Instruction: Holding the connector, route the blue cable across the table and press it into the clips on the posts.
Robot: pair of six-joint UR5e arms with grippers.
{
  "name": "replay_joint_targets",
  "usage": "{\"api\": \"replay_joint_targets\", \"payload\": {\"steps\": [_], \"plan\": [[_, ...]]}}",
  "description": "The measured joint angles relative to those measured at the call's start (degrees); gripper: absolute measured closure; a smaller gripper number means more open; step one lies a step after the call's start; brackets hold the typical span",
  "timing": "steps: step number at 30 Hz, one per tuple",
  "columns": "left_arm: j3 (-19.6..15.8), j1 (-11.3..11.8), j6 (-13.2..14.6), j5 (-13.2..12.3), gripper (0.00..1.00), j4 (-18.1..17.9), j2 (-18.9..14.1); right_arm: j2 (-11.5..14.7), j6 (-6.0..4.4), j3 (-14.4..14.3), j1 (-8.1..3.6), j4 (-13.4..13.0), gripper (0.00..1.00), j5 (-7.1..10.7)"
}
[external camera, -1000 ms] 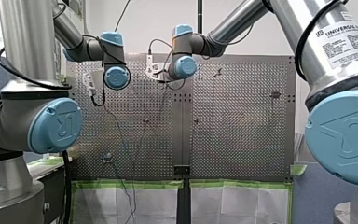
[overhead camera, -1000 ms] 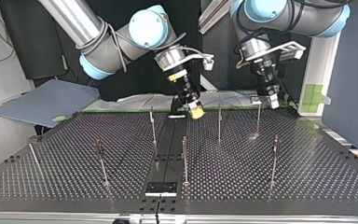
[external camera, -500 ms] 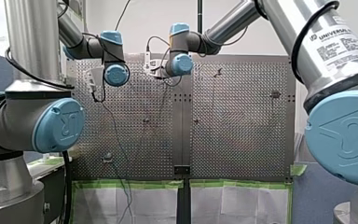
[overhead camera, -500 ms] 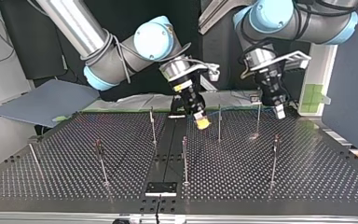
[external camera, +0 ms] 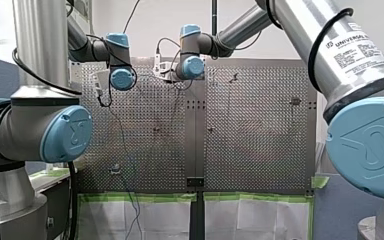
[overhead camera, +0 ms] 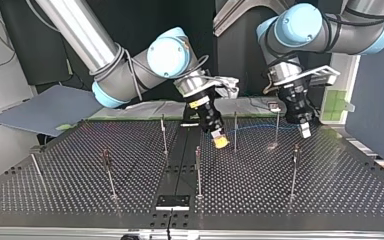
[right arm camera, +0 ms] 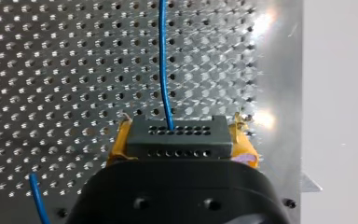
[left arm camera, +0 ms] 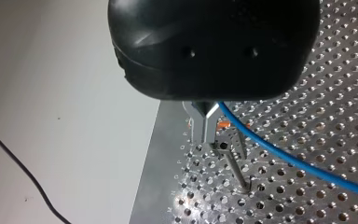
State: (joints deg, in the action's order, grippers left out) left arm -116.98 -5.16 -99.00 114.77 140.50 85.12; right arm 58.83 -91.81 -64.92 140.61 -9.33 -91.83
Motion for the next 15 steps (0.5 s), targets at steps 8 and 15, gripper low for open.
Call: {"api": "replay_joint_targets", "payload": {"steps": [8, 15], "plan": [[1.8, 1.9, -0.3, -1.4, 0.99, -0.1, 1.9, -1.0, -0.06, 3.9, 0.15, 0.9, 1.0, 0.47], [2.5, 4.2, -0.5, -2.4, 0.99, -0.7, 3.1, -2.7, -0.06, 7.2, 0.42, 1.0, 1.0, 0.62]]}}
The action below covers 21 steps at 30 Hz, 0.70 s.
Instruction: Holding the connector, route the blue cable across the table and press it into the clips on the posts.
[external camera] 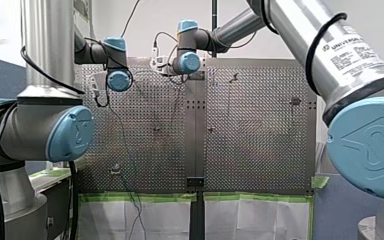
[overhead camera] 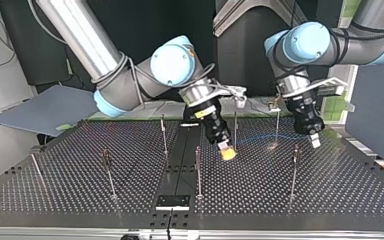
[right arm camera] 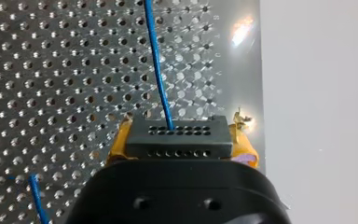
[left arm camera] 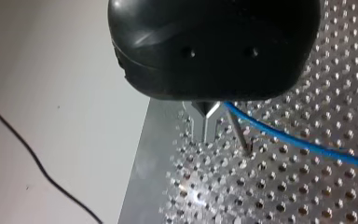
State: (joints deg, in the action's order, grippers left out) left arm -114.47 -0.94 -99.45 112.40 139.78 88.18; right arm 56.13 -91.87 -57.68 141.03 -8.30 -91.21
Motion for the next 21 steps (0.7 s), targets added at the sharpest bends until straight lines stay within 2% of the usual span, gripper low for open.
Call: {"api": "replay_joint_targets", "payload": {"steps": [9, 21], "plan": [[0.7, 4.0, -0.3, -4.0, 0.99, -1.2, 1.4, -1.7, 0.0, 4.0, -0.02, 0.1, 1.0, 0.07], [3.2, 5.6, -1.5, -10.0, 0.99, -3.3, 5.1, -3.9, -0.03, 5.9, -0.27, 0.1, 1.0, 0.06]]}}
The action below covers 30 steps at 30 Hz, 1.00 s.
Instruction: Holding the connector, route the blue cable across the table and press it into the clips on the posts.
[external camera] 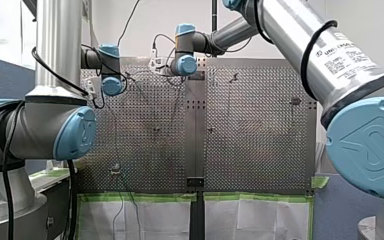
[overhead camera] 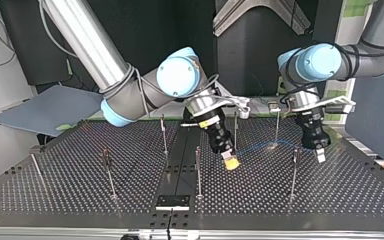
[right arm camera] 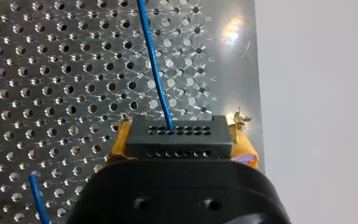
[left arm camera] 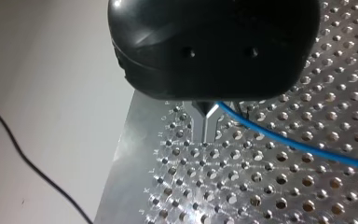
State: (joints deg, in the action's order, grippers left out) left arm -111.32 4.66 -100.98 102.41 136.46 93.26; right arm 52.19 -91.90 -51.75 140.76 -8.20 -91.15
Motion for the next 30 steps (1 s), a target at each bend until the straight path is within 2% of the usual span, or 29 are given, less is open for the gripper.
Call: {"api": "replay_joint_targets", "payload": {"steps": [4, 13, 20, 25, 26, 27, 28, 29, 30], "plan": [[1.8, 0.0, -0.1, -1.2, 0.99, -0.2, 1.8, -0.4, 0.02, 1.0, -0.07, 0.1, 1.0, 0.01], [4.4, 0.6, -0.5, -1.6, 0.99, -1.4, 5.9, -0.6, -0.02, 3.3, -0.68, 1.2, 1.0, -0.04], [4.5, 1.1, -1.1, -2.3, 0.99, -1.8, 6.6, -0.8, -0.05, 3.5, -1.11, 1.4, 1.0, -0.08], [4.5, 1.3, -2.8, -2.0, 0.99, -1.1, 6.6, -0.9, -0.05, 3.5, -1.03, 1.6, 1.0, -0.09], [4.5, 1.3, -3.2, -1.7, 0.88, -0.9, 6.6, -0.9, -0.05, 3.5, -0.98, 1.6, 1.0, -0.09], [4.5, 1.3, -3.7, -1.5, 0.88, -0.7, 6.6, -1.0, -0.05, 3.5, -0.93, 1.7, 1.0, -0.11], [4.5, 1.3, -4.1, -1.3, 0.78, -0.5, 6.6, -1.0, -0.04, 3.5, -0.89, 1.8, 1.0, -0.13], [4.5, 1.3, -4.4, -1.1, 0.64, -0.3, 6.6, -1.1, -0.04, 3.5, -0.85, 1.9, 1.0, -0.14], [4.4, 1.3, -4.9, -0.7, 0.64, 0.1, 6.6, -1.1, -0.05, 3.5, -0.82, 2.0, 1.0, -0.15]]}}
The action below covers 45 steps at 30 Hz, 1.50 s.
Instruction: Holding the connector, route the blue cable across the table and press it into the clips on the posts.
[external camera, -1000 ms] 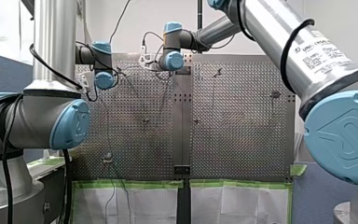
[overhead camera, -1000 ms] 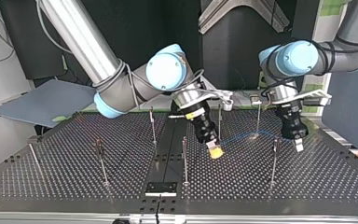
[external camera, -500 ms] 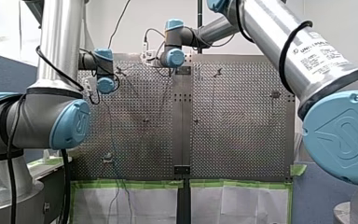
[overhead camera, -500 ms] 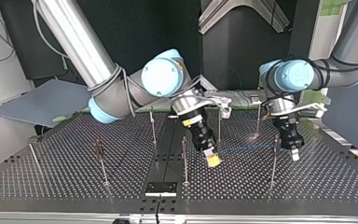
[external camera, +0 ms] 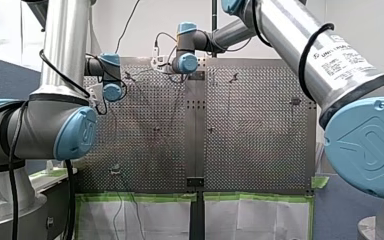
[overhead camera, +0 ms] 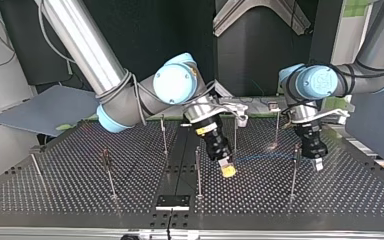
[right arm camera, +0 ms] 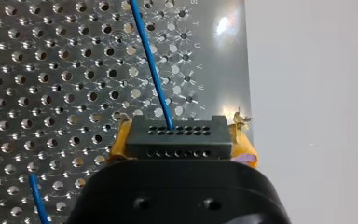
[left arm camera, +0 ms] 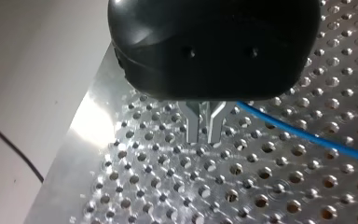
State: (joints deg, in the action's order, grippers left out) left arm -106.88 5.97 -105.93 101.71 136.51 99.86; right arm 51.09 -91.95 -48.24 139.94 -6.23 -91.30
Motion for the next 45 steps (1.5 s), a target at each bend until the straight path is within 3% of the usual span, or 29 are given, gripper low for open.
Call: {"api": "replay_joint_targets", "payload": {"steps": [1, 2, 3, 5, 7, 17, 33, 41, 45], "plan": [[0.0, 0.0, -0.4, 0.3, 0.52, 0.3, 0.0, -0.1, 0.0, 0.0, 0.04, 0.1, 1.0, -0.01], [0.0, 0.0, -0.8, 0.7, 0.32, 0.7, 0.0, -0.2, 0.0, 0.0, 0.06, 0.2, 1.0, -0.03], [0.0, 0.0, -1.3, 1.2, 0.32, 1.2, 0.0, -0.2, 0.0, 0.0, 0.08, 0.3, 1.0, -0.05], [0.0, 0.1, -2.0, 1.6, 0.04, 2.1, -0.1, -0.4, 0.0, 0.0, 0.09, 0.4, 1.0, -0.11], [0.0, 0.1, -2.3, 1.8, 0.0, 3.0, -0.1, -0.6, 0.0, 0.0, 0.1, 0.5, 1.0, -0.19], [-0.2, 0.2, -1.6, 0.6, 0.0, 7.9, -1.1, -1.9, -0.06, 0.0, -0.14, 0.9, 1.0, -0.61], [-5.1, -0.8, -3.6, -0.7, 0.0, 16.0, -8.9, -3.3, -0.42, 0.0, -0.32, 1.3, 1.0, -0.64], [-8.0, -1.6, -2.9, -1.0, 0.0, 19.7, -12.6, -3.4, -0.8, 0.0, -0.33, 1.4, 1.0, -0.64], [-8.8, -2.2, -1.5, -2.4, 0.0, 21.9, -14.8, -3.4, -0.92, 0.0, -0.33, 1.4, 1.0, -0.64]]}}
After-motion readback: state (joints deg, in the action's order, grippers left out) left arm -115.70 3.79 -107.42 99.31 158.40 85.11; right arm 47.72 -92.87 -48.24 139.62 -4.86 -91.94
